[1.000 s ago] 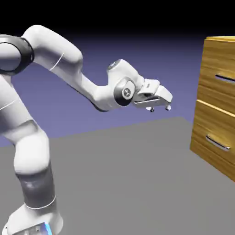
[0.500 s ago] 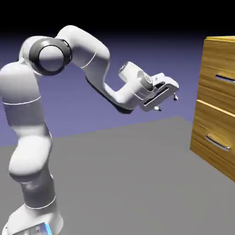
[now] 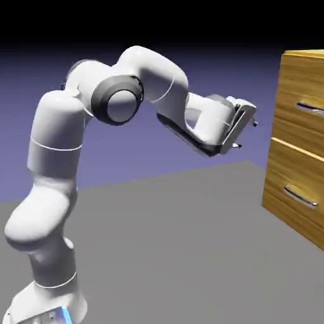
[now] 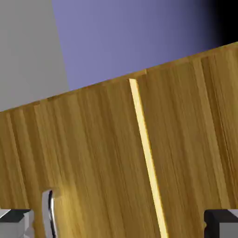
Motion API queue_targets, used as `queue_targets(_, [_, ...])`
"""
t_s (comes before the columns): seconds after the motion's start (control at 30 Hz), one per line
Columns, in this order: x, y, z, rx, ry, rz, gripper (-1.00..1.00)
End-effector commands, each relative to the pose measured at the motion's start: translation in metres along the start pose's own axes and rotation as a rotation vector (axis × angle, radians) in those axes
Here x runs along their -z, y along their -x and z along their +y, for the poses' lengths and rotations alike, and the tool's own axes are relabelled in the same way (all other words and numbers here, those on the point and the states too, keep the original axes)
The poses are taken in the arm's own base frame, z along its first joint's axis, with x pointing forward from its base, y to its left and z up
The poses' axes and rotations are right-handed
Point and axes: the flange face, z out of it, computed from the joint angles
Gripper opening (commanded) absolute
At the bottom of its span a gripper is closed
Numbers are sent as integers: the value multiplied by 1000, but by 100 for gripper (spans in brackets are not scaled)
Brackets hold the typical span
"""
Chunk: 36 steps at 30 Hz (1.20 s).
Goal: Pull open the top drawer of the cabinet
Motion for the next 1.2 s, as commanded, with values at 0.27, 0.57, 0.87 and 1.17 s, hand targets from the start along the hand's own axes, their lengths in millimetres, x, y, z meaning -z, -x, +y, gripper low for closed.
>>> queue_targets(0.27, [-34,-10,50,100,99,170,0])
queue_targets(0.57, [-62,-3,138,152,277,315,0])
queue_targets(0.87, [-98,-16,157,150,291,324,0])
queue_targets(1.17, [-92,-11,153,154,291,323,-100])
